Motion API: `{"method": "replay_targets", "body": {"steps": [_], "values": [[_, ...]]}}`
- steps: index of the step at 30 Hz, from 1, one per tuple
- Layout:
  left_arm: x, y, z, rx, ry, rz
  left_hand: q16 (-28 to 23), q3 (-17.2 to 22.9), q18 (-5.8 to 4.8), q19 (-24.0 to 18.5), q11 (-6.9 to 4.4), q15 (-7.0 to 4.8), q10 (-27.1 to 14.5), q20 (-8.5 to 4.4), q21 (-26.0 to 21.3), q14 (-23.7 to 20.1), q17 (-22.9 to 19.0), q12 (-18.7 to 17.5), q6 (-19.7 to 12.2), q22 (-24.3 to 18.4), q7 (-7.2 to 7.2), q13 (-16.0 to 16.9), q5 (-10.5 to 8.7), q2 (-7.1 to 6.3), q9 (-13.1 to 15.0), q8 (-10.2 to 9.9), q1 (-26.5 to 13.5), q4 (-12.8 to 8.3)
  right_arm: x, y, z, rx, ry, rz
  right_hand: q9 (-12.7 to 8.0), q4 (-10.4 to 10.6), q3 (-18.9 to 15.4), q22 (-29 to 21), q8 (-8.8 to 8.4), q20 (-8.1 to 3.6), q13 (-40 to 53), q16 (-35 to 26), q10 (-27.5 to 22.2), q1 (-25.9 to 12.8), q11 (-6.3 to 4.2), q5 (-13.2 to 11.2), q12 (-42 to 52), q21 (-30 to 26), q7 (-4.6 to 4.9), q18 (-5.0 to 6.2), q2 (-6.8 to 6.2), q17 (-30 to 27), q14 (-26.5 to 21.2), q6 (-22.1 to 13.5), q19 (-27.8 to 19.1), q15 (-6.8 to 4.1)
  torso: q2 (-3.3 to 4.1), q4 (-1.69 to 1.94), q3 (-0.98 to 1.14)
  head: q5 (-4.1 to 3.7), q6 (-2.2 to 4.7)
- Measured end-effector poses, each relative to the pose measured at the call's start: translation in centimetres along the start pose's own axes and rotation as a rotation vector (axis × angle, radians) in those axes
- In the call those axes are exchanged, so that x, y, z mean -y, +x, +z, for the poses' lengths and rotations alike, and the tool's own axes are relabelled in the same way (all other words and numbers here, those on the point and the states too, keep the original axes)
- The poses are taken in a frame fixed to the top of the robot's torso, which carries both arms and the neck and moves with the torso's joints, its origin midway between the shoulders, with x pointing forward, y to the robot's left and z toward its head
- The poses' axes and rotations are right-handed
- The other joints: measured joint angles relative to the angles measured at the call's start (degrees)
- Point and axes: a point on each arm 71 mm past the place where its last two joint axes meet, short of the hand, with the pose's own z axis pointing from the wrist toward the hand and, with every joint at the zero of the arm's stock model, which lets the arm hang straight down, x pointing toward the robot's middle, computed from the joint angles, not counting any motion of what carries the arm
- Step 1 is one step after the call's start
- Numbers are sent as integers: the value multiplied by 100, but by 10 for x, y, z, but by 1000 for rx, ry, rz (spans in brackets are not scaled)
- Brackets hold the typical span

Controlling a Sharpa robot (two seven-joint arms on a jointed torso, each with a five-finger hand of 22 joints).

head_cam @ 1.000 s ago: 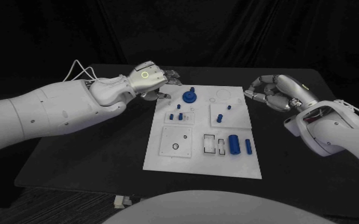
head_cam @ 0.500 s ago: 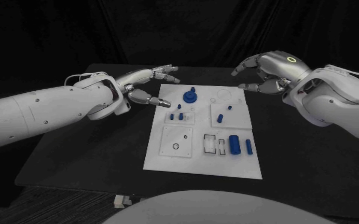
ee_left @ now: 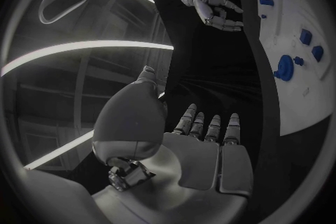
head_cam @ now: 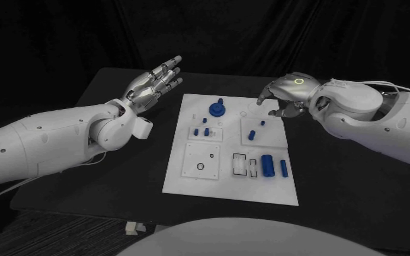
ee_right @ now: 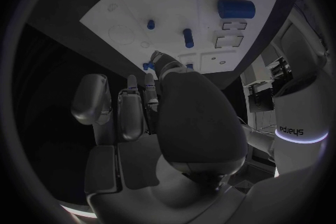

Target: Assemble the parts on the task board

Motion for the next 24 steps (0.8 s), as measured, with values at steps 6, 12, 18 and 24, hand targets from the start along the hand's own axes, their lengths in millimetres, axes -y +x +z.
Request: {"method": "replay_targets", "body": {"steps": [6,12,18,24], "values": [[-3,-2,-4,37,2,-74,0,0,91,-3,0,0,0,-4,0,0,0,49,-68,-59,-1,0,0,47,-9,-13,34,0,-1,8,5,-30,1,-17,54,-16,16,2,0,0,-34,0,147,-25,1,0,62,0,41,0,25,0,0,58,0,0,-2,29,-69,-33,0],[-4,-3,-5,54,2,-101,0,78,181,-2,0,-65,0,-87,0,0,1,96,-394,-79,-37,1,85,313,-36,-50,38,-16,-1,20,8,-54,7,-19,105,-42,42,5,0,0,-63,0,319,-56,-15,0,136,0,79,1,56,-25,0,138,0,0,-5,30,-81,-55,0],[-5,-3,-6,58,2,-104,0,78,267,-1,52,-147,-11,-191,0,0,2,156,-481,-108,31,1,217,491,-47,-50,92,-16,-1,30,11,-67,9,-18,161,-98,98,4,0,-13,-102,-44,575,-121,-41,0,216,-29,184,1,121,-58,0,238,13,0,-4,27,-84,-96,0],[-5,-3,-6,53,2,-93,0,54,266,8,120,-115,-44,-200,0,-2,3,156,-490,-116,84,1,389,640,-47,-50,182,-40,1,36,12,-75,12,-16,196,-150,150,3,0,-21,-146,-43,652,-121,-102,0,216,-88,379,1,121,-101,0,314,21,0,-2,27,-85,-142,0]]}}
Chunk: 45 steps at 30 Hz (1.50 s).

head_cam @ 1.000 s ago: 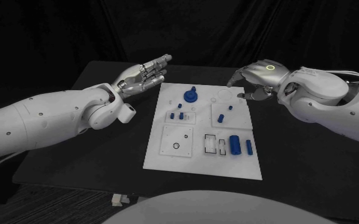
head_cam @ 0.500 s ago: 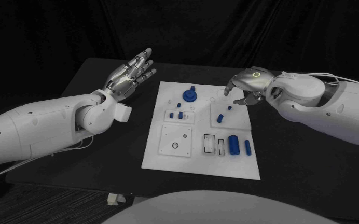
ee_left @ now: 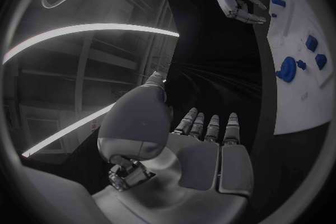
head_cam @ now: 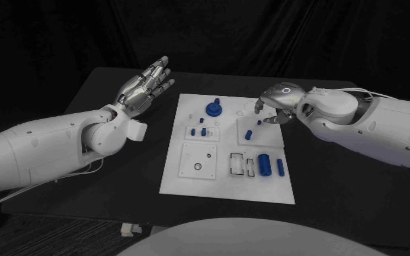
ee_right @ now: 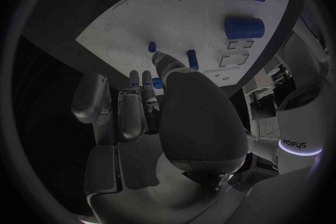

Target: Assemble the parts on the task board

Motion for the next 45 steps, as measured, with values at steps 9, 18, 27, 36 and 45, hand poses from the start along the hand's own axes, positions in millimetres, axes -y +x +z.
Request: {"method": "replay_targets", "body": {"steps": [9,18,27,36,45], "values": [[-1,1,1,-12,-1,9,0,-113,0,2,87,138,2,211,0,5,1,0,61,1,61,0,117,124,0,0,124,0,0,13,2,-17,2,11,5,-39,87,-1,0,0,-52,-27,92,-24,30,9,0,-29,153,0,24,-26,5,113,0,-35,-3,0,-4,-15,0],[-1,1,0,-16,-1,14,0,-239,-1,12,261,228,-7,343,0,-8,0,52,173,39,236,1,454,351,12,0,516,-32,-1,21,4,-22,1,24,25,-65,176,-1,0,0,-95,-49,236,-54,72,41,0,-29,224,0,54,-48,5,184,0,-35,-5,3,-7,2,0],[-2,0,1,-17,-1,16,0,-350,-1,-6,341,332,-9,406,0,-6,-3,73,318,62,381,1,529,435,31,0,636,-32,-2,26,7,-19,0,36,3,-172,464,-2,-121,0,-243,-49,401,-54,113,489,-100,-51,246,0,53,-57,5,205,0,-35,-5,4,-9,18,0],[-3,-1,2,-26,-3,11,0,-470,-2,15,580,403,-13,489,0,1,-3,144,598,98,597,7,598,533,61,52,734,-41,-4,30,9,-16,-9,50,-11,-238,665,-2,-166,0,-329,-49,601,-77,109,604,-155,-15,249,1,77,-28,5,216,0,-35,-7,4,-10,25,0],[-4,-1,2,-35,-4,5,0,-523,-2,43,668,443,12,599,0,3,-1,201,675,143,674,13,681,590,68,77,836,-63,-4,32,11,-16,-14,61,21,-293,751,-3,-166,0,-388,-49,712,-77,98,604,-207,-6,243,1,77,-25,5,349,0,-35,-8,4,-12,17,0]]}}
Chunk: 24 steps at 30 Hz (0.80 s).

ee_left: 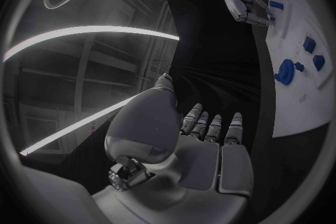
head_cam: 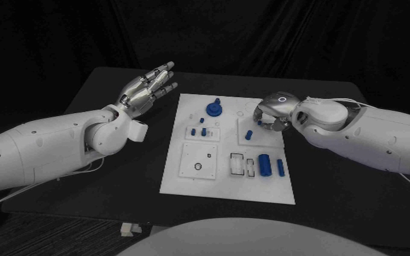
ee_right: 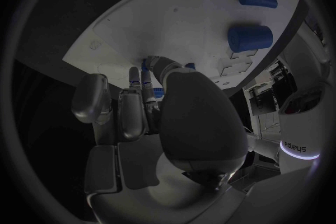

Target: Assemble the parts on the task board

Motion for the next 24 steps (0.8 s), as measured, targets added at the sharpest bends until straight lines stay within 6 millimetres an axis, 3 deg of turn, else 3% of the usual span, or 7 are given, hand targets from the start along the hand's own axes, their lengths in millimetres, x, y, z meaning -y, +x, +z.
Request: {"method": "replay_targets", "body": {"steps": [15,24], "values": [[-1,1,0,-11,-1,-8,0,-53,0,10,104,81,3,133,0,0,2,92,72,44,72,12,296,86,6,21,255,-87,-1,2,2,-2,-9,6,206,-224,224,0,162,0,-93,0,373,-24,-37,0,-67,31,-19,0,24,4,0,287,0,0,1,-2,-5,0,-1],[-1,1,1,-15,-1,-11,0,-47,0,10,143,81,1,134,0,0,2,112,92,57,92,12,412,119,12,21,331,-128,0,3,2,7,-14,8,369,-351,253,-1,267,-21,-96,0,681,-28,-77,-72,-67,101,-29,0,109,39,0,461,21,0,2,-4,-8,-13,-1]]}}
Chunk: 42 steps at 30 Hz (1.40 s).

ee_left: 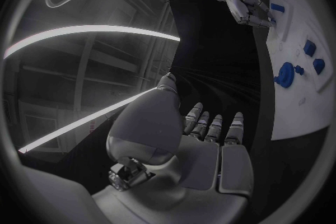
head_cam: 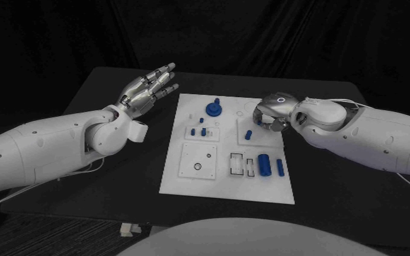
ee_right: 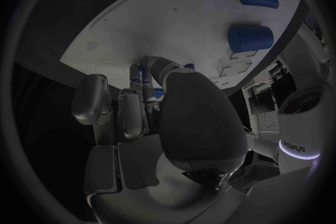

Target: Assemble the parts on the task board

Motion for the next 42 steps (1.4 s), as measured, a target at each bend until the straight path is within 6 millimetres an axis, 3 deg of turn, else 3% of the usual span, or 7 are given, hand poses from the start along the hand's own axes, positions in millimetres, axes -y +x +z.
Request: {"method": "replay_targets", "body": {"steps": [19,25,29,35,42], "values": [[-2,0,0,-2,-3,-2,0,0,-1,20,1,82,1,60,0,0,-1,20,0,24,0,-1,62,27,-1,0,71,-32,3,-4,-10,64,2,17,88,-53,-9,4,60,0,-7,27,131,-33,10,-23,-15,43,11,0,42,35,0,51,0,0,1,-3,-1,29,0],[-3,-1,0,-2,-4,-2,0,0,-1,20,1,82,1,60,0,0,0,20,0,24,0,-1,62,27,-2,0,71,-31,7,-21,-16,106,3,7,104,-69,-25,4,61,0,-7,27,152,-33,-11,-45,-15,43,11,0,41,34,0,51,0,0,1,-2,-2,40,0],[-3,-2,0,-3,-4,-3,0,0,-1,20,0,82,1,60,0,0,0,20,0,24,0,-1,62,27,-2,0,71,-31,5,-43,-20,148,-7,-5,113,-69,-25,4,61,0,-8,27,152,-33,-11,-67,-15,43,11,0,41,34,0,50,0,0,0,-3,-2,54,0],[-5,-1,2,-6,-6,-5,0,0,-1,20,0,82,1,60,0,0,1,20,0,24,0,-2,62,27,-2,0,71,-31,-10,-67,-25,193,-42,-9,126,-69,-25,3,60,0,-23,27,172,-62,8,-128,-15,64,11,0,69,34,0,50,0,43,0,-2,-2,82,0],[-6,1,3,-13,-7,-11,0,-16,-1,20,0,82,1,60,0,0,2,20,0,23,0,0,94,27,-3,0,71,-47,-50,-84,-25,225,-130,-15,143,-92,-17,3,60,0,-27,27,171,-62,9,-151,-37,64,11,0,70,36,0,49,0,42,0,-2,-3,113,0]]}}
